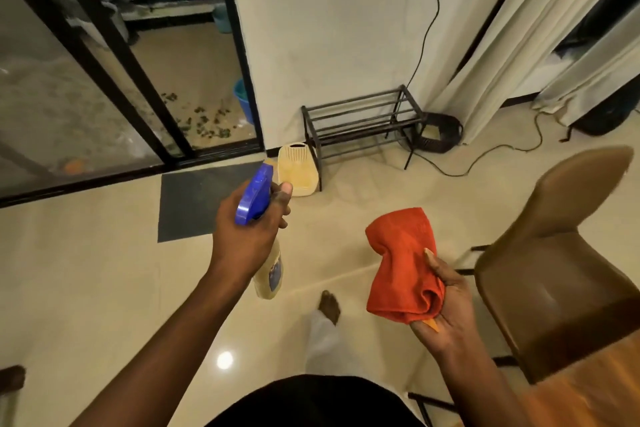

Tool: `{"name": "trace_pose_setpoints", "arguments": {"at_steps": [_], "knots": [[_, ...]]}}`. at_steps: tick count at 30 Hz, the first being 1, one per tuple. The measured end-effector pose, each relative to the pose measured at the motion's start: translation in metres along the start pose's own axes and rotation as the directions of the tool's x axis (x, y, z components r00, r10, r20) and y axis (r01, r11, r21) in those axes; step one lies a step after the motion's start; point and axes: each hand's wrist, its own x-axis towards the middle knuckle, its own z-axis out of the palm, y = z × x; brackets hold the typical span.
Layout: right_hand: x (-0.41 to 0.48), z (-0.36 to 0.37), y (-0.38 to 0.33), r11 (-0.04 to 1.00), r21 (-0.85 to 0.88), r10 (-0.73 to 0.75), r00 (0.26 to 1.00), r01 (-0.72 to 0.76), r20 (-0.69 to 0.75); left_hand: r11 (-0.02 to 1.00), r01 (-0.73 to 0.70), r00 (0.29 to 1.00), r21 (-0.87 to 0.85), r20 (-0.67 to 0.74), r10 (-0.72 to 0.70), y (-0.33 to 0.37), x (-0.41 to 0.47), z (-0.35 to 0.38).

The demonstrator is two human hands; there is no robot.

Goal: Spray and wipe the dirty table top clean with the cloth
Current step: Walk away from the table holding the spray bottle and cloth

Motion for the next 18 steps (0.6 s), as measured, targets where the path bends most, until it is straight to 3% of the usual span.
{"name": "trace_pose_setpoints", "arguments": {"at_steps": [9,18], "knots": [[0.175,0.119,-0.101,0.986,-0.144,0.076,0.994,-0.086,-0.075,0.997,0.069,0.991,-0.033,-0.116,-0.072,0.016,0.176,0.064],[0.346,0.231,-0.146,0.963,-0.236,0.103,0.987,-0.131,-0.127,0.969,0.195,0.960,-0.153,-0.175,-0.220,-0.005,0.346,0.111]]}}
